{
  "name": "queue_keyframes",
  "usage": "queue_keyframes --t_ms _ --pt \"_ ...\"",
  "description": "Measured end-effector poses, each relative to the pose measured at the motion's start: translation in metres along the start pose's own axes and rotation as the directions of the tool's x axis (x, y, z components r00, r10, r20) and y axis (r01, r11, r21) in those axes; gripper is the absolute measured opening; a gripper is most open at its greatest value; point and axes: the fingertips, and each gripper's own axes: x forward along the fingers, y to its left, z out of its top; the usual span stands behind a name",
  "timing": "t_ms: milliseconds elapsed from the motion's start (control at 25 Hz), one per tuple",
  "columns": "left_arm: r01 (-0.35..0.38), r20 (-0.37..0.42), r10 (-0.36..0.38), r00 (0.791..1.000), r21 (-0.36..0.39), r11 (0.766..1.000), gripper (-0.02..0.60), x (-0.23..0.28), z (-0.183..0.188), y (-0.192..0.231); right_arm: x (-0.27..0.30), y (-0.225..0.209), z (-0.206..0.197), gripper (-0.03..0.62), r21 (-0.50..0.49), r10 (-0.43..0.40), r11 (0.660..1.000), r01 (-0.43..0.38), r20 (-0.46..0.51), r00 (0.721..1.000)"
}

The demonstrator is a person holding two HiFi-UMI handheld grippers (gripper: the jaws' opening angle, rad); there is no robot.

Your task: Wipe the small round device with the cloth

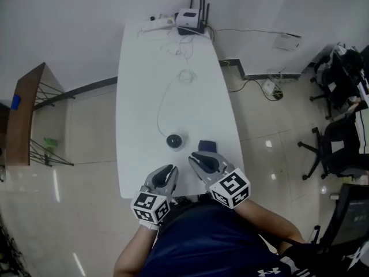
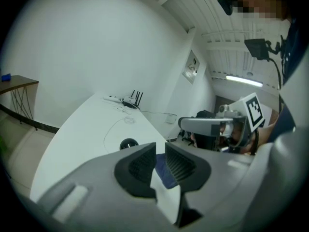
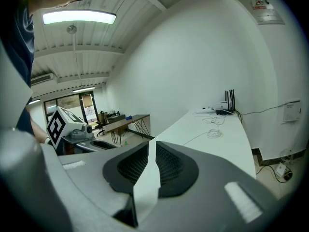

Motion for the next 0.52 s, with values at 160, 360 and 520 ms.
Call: queue_keyframes --t_ms 160,360,520 --pt "0.002 0.004 -0.002 1.000 -0.017 1.000 0.058 0.002 0.005 0.008 0.011 -0.003 0.008 0.054 -0.008 -0.012 1.000 0.012 -0.007 1.000" --pt "-0.010 -0.002 0.010 1.000 -0.036 0.999 0.058 -0.007 0.000 0.018 0.021 0.005 0.003 0.054 -0.008 -0.007 1.000 0.006 -0.019 1.000" --pt "-0.013 -0.007 0.013 1.000 -0.046 0.999 0.058 -0.013 -0.002 0.026 0.030 0.012 0.001 0.054 -0.007 -0.002 1.000 0.002 -0.026 1.000"
